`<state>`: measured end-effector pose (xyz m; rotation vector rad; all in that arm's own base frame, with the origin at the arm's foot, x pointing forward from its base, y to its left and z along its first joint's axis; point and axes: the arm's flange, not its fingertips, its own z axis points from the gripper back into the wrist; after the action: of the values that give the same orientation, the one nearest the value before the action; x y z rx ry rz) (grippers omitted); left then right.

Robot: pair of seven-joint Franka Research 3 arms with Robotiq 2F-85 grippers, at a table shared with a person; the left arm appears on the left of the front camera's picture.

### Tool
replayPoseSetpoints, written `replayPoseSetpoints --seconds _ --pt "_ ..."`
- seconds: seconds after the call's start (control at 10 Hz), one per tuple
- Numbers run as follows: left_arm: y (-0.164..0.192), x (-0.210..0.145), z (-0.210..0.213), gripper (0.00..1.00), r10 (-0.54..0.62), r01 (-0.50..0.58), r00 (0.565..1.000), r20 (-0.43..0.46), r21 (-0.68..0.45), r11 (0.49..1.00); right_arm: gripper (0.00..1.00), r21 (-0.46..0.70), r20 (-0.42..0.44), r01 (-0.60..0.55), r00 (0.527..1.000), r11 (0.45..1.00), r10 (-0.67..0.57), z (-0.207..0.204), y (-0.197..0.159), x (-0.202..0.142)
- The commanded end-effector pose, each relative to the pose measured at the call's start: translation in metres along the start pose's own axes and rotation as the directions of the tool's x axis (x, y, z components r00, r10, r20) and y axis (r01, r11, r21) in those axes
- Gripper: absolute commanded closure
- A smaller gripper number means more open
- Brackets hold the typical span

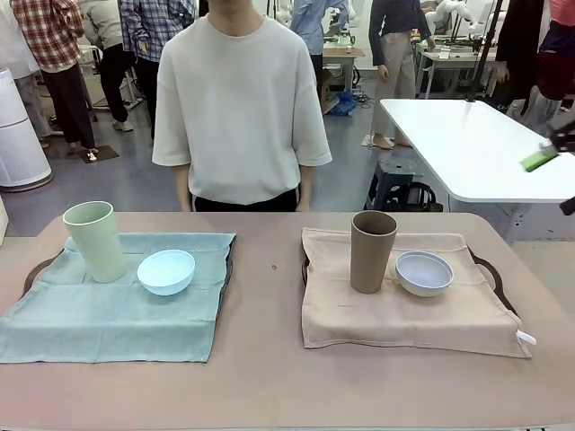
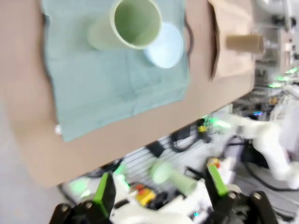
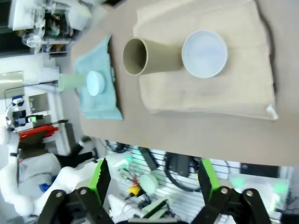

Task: Set up a tray with a mat and arrange the tableware.
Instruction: Place the Picnic Bowl and Reusable plastic cup back onto the Handle tray in front of the human's position.

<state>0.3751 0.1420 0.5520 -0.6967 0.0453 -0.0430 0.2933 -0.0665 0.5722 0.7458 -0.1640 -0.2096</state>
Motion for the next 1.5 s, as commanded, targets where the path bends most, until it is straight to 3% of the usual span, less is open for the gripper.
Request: replayPoseSetpoints --seconds 0.0,0.2,0.3,0.4,0.7,0.9,1.2,1.4 --pt "0.035 0.000 0.026 0.00 0.039 -0.020 0.995 0.091 -0.207 0.978 0.03 0.159 0.015 0.013 1.000 0.987 -0.016 0.000 -0.044 -0.019" --pt "0.063 -0.011 0.029 0.00 0.065 -0.022 0.986 0.155 -0.265 0.964 0.03 0.261 0.033 0.056 0.997 0.964 -0.067 0.003 -0.083 -0.028" --pt "0.067 -0.010 0.023 0.00 0.058 -0.017 0.987 0.149 -0.265 0.964 0.03 0.247 0.043 0.091 0.994 0.965 -0.105 -0.002 -0.087 -0.026" --pt "0.062 -0.013 0.031 0.00 0.086 -0.052 0.987 0.133 -0.239 0.970 0.03 0.201 0.035 0.058 0.997 0.978 -0.066 0.010 -0.072 -0.024" --pt "0.070 -0.013 0.029 0.00 0.091 -0.052 0.985 0.144 -0.251 0.967 0.03 0.204 0.040 0.082 0.995 0.976 -0.092 0.009 -0.082 -0.029" --pt "0.085 -0.013 0.023 0.00 0.070 -0.016 0.988 0.139 -0.353 0.935 0.03 0.372 -0.056 0.080 0.996 0.925 -0.064 0.033 -0.109 -0.006" --pt "0.129 -0.021 0.011 0.00 0.109 -0.044 0.987 0.119 -0.451 0.891 0.03 0.505 -0.077 0.123 0.992 0.854 -0.097 0.087 -0.167 -0.004" --pt "0.147 -0.023 0.004 0.00 0.117 -0.043 0.987 0.112 -0.513 0.857 0.03 0.557 -0.108 0.145 0.989 0.818 -0.101 0.101 -0.193 -0.006"
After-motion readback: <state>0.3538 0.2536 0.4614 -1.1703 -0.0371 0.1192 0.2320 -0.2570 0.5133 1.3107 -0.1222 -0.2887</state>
